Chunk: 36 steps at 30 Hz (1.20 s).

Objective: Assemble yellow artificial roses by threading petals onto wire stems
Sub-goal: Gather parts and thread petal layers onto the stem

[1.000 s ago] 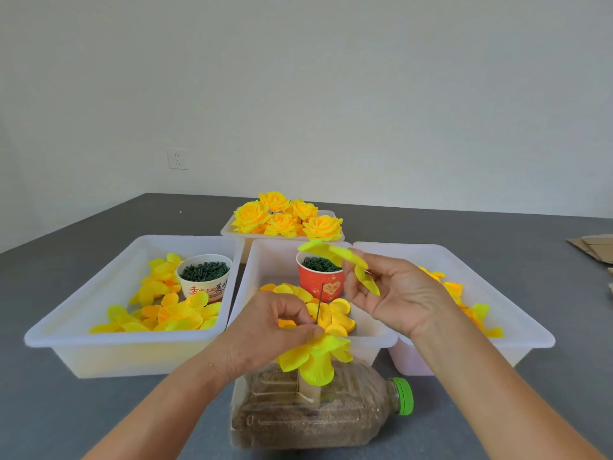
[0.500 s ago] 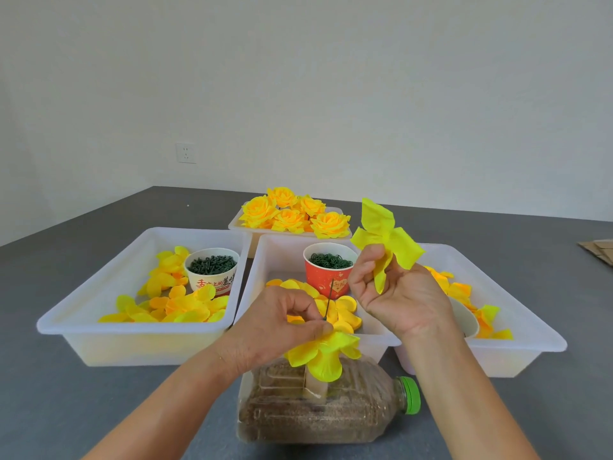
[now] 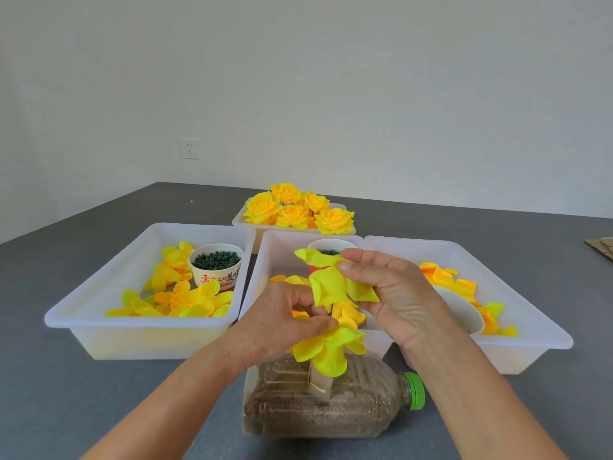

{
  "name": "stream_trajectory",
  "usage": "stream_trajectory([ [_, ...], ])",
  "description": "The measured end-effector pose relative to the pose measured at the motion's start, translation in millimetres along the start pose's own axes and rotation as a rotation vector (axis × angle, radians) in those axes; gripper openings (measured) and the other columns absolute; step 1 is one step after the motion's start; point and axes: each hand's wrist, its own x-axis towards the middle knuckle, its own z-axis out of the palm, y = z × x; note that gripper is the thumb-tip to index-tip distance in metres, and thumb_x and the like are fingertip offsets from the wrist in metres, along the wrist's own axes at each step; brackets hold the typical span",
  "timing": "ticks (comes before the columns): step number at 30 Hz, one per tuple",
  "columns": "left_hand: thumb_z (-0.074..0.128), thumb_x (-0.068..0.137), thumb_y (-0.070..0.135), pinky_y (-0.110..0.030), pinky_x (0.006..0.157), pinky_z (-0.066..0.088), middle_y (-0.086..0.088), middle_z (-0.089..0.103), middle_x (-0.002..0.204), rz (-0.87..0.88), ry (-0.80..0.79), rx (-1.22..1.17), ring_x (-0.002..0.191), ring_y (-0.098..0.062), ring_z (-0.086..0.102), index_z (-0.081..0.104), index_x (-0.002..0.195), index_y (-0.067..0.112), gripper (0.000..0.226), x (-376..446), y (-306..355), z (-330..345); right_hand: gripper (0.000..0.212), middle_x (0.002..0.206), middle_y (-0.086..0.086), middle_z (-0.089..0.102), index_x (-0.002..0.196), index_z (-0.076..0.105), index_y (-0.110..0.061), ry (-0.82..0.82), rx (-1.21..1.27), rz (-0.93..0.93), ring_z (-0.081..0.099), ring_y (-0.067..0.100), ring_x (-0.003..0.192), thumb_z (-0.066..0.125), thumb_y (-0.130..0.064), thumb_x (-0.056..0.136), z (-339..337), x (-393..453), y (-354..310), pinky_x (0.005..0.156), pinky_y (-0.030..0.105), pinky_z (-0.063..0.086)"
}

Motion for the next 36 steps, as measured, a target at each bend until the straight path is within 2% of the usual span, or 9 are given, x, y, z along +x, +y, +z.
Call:
stream_trajectory([
  [5, 0.069, 0.083, 0.011, -0.022, 0.068, 0.053, 0.014, 0.069, 0.07, -0.016, -0.035, -0.046, 0.068, 0.0, 0.062, 0.07, 0.072, 0.027, 0.019, -2, 0, 0, 0.017, 0.07, 0.001, 0.072, 0.076, 0.072, -0.016, 0.031, -0.167, -0.044, 0.064, 0.017, 0.067, 0.077, -0.005, 0.064, 3, -1, 0, 0.068, 0.032, 0.05],
  [8, 0.069, 0.082, 0.012, -0.036, 0.072, 0.053, 0.0, 0.071, 0.073, -0.03, -0.017, -0.036, 0.07, -0.007, 0.062, 0.071, 0.075, 0.011, 0.007, 0, -1, 0, 0.014, 0.068, -0.001, 0.071, 0.073, 0.072, -0.018, 0.045, -0.192, -0.057, 0.063, 0.016, 0.066, 0.076, -0.005, 0.067, 4, -3, -3, 0.066, 0.032, 0.05],
  [10, 0.07, 0.082, 0.014, -0.043, 0.074, 0.052, -0.014, 0.069, 0.079, -0.04, -0.003, -0.03, 0.072, -0.017, 0.061, 0.069, 0.08, 0.0, 0.014, 1, -2, 1, 0.013, 0.067, -0.002, 0.071, 0.071, 0.072, -0.018, 0.051, -0.2, -0.056, 0.063, 0.016, 0.067, 0.075, -0.005, 0.069, 3, -2, -4, 0.068, 0.033, 0.051],
  [12, 0.07, 0.082, 0.014, -0.044, 0.076, 0.051, -0.016, 0.069, 0.082, -0.038, 0.0, -0.033, 0.075, -0.023, 0.063, 0.07, 0.081, 0.0, 0.014, 1, -2, 1, 0.013, 0.069, -0.002, 0.07, 0.07, 0.072, -0.018, 0.055, -0.223, -0.052, 0.063, 0.017, 0.07, 0.075, -0.006, 0.069, 2, -2, -5, 0.073, 0.034, 0.051],
  [21, 0.072, 0.08, 0.012, -0.029, 0.079, 0.051, -0.011, 0.071, 0.082, 0.03, 0.004, 0.0, 0.082, -0.023, 0.064, 0.072, 0.078, 0.0, 0.013, 1, -1, 1, 0.014, 0.072, 0.004, 0.069, 0.072, 0.071, -0.016, -0.014, -0.342, -0.029, 0.062, 0.016, 0.065, 0.074, -0.002, 0.071, 0, -3, -17, 0.061, 0.028, 0.053],
  [24, 0.071, 0.08, 0.01, -0.033, 0.081, 0.052, -0.013, 0.071, 0.087, 0.038, 0.003, 0.002, 0.086, -0.025, 0.065, 0.071, 0.083, -0.004, 0.014, 1, -3, 1, 0.015, 0.066, -0.002, 0.069, 0.073, 0.071, -0.016, -0.023, -0.39, -0.072, 0.062, 0.01, 0.058, 0.074, -0.001, 0.072, 1, -4, -19, 0.055, 0.023, 0.052],
  [27, 0.072, 0.08, 0.01, -0.025, 0.082, 0.052, -0.01, 0.072, 0.087, 0.029, 0.009, -0.009, 0.087, -0.021, 0.066, 0.072, 0.084, -0.004, 0.015, 2, -7, 2, 0.016, 0.061, -0.008, 0.068, 0.072, 0.071, -0.017, -0.023, -0.436, -0.117, 0.06, 0.003, 0.054, 0.074, -0.002, 0.072, 0, -5, -19, 0.05, 0.016, 0.049],
  [33, 0.067, 0.084, 0.016, -0.014, 0.075, 0.048, 0.014, 0.073, 0.086, 0.054, -0.048, -0.069, 0.084, -0.002, 0.066, 0.075, 0.087, 0.023, 0.011, -1, -3, 0, 0.02, 0.072, 0.0, 0.069, 0.072, 0.071, -0.019, -0.076, -0.508, -0.106, 0.059, 0.013, 0.066, 0.072, 0.001, 0.074, -3, -7, -18, 0.062, 0.023, 0.048],
  [36, 0.066, 0.085, 0.015, -0.012, 0.08, 0.046, 0.013, 0.072, 0.095, 0.061, -0.075, -0.069, 0.092, -0.003, 0.066, 0.075, 0.094, 0.021, 0.014, -3, -1, -4, 0.02, 0.076, 0.002, 0.069, 0.073, 0.073, -0.019, -0.078, -0.528, -0.101, 0.059, 0.014, 0.069, 0.072, 0.001, 0.073, -3, -8, -17, 0.065, 0.026, 0.048],
])
